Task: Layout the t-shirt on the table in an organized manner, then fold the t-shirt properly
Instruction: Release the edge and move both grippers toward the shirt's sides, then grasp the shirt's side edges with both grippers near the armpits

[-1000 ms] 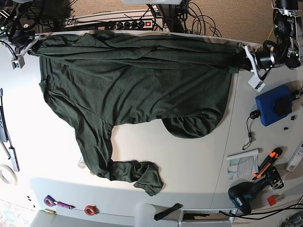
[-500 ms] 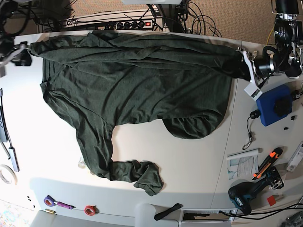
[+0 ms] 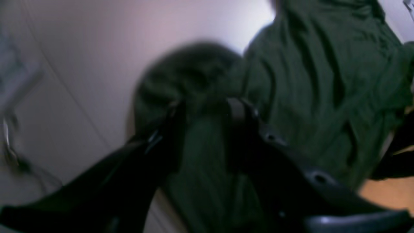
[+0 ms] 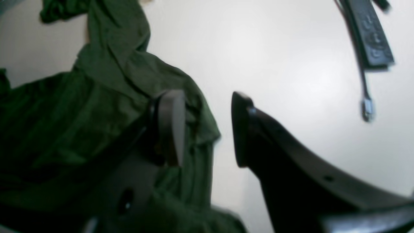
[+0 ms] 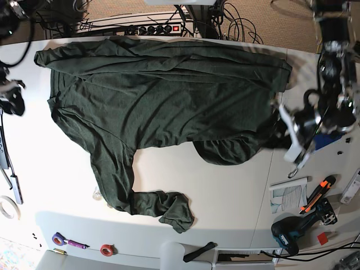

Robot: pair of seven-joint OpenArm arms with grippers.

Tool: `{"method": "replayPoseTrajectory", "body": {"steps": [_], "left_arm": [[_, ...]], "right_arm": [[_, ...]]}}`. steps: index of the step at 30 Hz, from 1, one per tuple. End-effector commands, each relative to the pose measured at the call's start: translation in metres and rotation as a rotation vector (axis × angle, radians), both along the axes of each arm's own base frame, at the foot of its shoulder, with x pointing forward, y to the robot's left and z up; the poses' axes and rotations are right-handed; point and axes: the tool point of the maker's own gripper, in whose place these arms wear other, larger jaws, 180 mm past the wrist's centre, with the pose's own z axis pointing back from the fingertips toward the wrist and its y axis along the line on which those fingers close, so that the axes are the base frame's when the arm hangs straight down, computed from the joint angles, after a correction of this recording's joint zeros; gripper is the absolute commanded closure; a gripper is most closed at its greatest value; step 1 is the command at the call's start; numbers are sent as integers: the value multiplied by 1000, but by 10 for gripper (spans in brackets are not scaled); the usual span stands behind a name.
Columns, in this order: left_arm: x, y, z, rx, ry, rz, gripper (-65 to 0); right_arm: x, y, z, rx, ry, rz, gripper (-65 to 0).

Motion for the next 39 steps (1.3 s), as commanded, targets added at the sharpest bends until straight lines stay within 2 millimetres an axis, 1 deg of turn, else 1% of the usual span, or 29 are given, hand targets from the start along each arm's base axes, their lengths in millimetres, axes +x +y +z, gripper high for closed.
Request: {"method": "replayPoseTrajectory", "body": {"steps": [1,3,5,6,8,9,11,13,15,18,22,25,28,30,31,34,39], "left_arm": [[14,-4,17,-13,-60,4,-227],[28,-18,20,-11,-82,-2,-256],[38,-32,18,0,-89,-11,-278],[41,-40,14,11,-89,-22,-281],[46,-55,5,35,-80,-45,-281],[47,-62,0,46,-71,-54,-281],[49,-71,-12,62,-51,-60,-281],[49,-74,-25,85,-31,-69,-281],[48,-75,-38,93,2,-75,-281],[46,-71,-52,99,45,-66,-281],[46,-65,-58,110,63,-56,-281],[46,-63,-58,119,60,-54,-281],[46,-64,-58,115,60,-55,-281],[46,-64,-58,115,60,-55,-281],[46,-64,-58,115,60,-55,-281],[46,-64,-58,116,60,-55,-281],[50,-64,-54,116,49,-54,-281]], "right_arm": [[14,2,17,-34,-63,18,-243],[31,14,12,-61,-79,36,-243],[46,25,6,-108,-69,66,-244],[52,31,2,-133,-53,85,-261],[64,42,-8,-171,-17,106,-315],[70,47,-13,-180,0,118,-328],[82,55,-28,-167,33,131,-331],[97,61,-41,-128,52,149,-331],[113,63,-52,-69,66,151,-331],[134,56,-63,8,92,130,-331],[153,39,-71,85,132,105,-331],[159,34,-86,171,183,79,-331],[153,40,-110,250,241,69,-331],[148,48,-121,308,267,73,-331],[145,52,-124,330,282,78,-331],[141,60,-124,377,305,100,-331],[131,66,-130,394,372,126,-331]]}}
